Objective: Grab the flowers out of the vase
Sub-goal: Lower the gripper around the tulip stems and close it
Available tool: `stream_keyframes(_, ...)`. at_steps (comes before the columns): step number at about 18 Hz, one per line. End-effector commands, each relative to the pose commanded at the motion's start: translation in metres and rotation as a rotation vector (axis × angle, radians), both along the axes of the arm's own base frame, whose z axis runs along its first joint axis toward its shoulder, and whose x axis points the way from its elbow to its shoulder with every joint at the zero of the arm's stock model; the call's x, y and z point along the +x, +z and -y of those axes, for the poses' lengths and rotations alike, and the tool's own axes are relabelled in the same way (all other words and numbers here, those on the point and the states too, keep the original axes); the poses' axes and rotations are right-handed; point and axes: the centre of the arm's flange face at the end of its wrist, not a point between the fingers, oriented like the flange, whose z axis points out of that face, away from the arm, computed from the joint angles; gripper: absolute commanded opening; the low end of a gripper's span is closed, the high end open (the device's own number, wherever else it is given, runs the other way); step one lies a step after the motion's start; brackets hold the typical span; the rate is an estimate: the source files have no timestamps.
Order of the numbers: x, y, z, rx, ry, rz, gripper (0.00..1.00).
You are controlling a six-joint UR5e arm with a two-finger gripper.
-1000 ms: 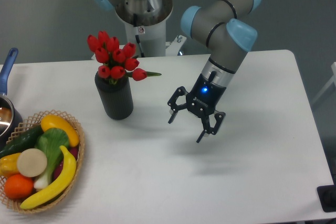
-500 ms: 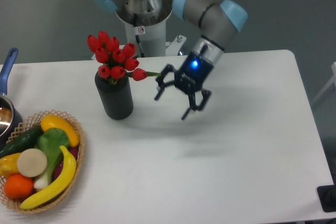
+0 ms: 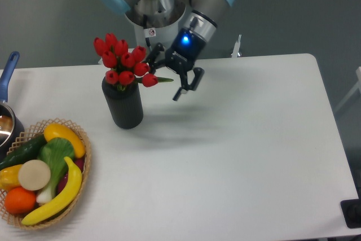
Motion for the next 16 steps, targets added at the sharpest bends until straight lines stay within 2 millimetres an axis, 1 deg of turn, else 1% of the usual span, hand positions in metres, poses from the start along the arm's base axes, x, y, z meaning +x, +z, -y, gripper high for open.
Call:
stream_keyframes(5, 0.025, -0.003, 0.007, 0.005, 0.001, -0.005, 1.0)
stream_keyframes(8, 0.038, -0.008, 0.009, 0.029, -0.002, 0.017, 1.0)
stream_keyframes(10, 0.041, -0.005, 0.007, 0.071, -0.009, 0.04, 1.0)
stream_keyframes(16, 0.05, -0.01, 0.006, 0.105, -0.018, 0.083, 1.0)
